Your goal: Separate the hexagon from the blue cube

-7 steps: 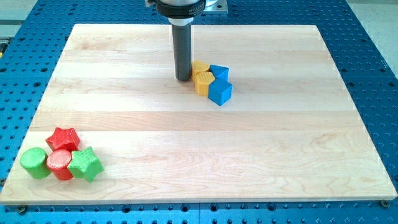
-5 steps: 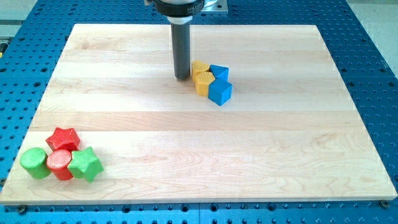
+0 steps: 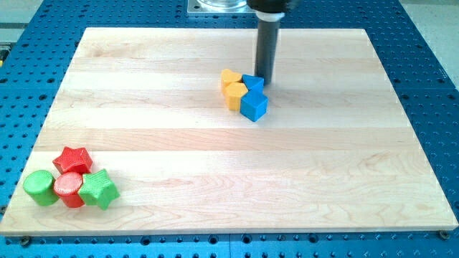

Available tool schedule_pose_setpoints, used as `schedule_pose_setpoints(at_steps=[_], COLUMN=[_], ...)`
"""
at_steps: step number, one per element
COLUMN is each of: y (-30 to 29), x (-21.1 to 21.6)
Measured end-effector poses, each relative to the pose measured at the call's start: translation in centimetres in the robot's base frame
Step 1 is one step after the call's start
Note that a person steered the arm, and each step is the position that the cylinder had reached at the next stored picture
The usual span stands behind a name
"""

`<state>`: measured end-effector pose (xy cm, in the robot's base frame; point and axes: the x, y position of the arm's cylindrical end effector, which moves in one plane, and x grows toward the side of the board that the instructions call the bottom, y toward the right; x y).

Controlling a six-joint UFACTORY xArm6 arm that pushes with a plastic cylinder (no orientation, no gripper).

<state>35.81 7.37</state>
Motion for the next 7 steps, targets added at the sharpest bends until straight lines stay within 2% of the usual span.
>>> schedule_pose_setpoints(at_steps=[2, 4, 5, 6, 7], y=[2.3, 2.2, 1.5, -5.2, -15.3], x=[5.5, 6.8, 6.1, 5.4, 5.6])
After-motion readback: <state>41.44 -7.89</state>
